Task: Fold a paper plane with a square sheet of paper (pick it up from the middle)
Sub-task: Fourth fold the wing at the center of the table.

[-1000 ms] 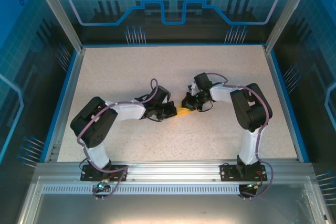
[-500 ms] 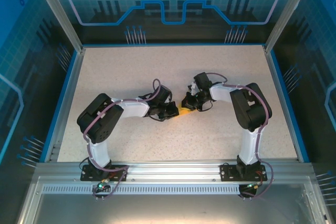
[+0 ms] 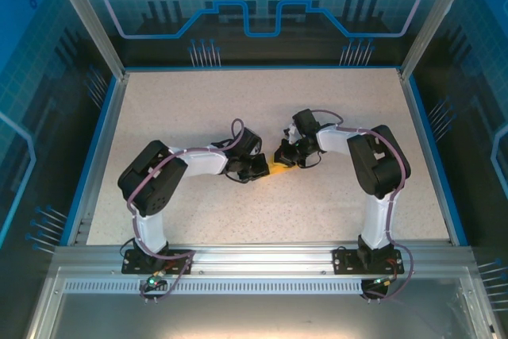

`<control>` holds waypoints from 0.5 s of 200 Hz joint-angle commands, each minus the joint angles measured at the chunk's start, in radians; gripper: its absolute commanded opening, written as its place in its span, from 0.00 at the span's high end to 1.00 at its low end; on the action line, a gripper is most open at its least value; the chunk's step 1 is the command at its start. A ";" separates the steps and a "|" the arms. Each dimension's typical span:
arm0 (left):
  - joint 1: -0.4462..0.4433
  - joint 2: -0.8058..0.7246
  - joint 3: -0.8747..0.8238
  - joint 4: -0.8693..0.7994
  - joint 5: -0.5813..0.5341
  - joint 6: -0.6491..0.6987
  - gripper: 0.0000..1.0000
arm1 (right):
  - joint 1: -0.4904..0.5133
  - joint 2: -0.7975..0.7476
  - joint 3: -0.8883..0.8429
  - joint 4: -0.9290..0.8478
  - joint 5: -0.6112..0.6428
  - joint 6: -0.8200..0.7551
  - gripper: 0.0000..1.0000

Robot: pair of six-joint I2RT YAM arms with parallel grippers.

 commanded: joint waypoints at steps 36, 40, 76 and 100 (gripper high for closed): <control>0.006 -0.069 -0.016 0.132 0.053 -0.004 0.90 | 0.001 0.048 -0.007 -0.022 0.063 0.014 0.96; 0.006 -0.060 -0.012 0.139 0.060 -0.007 0.89 | 0.001 0.049 -0.008 -0.016 0.060 0.015 0.96; 0.002 0.020 0.014 0.156 0.072 -0.016 0.92 | -0.002 0.046 -0.008 -0.003 0.049 0.023 0.96; 0.003 0.048 0.019 0.122 0.052 0.000 0.93 | -0.007 0.043 -0.012 0.003 0.043 0.023 0.97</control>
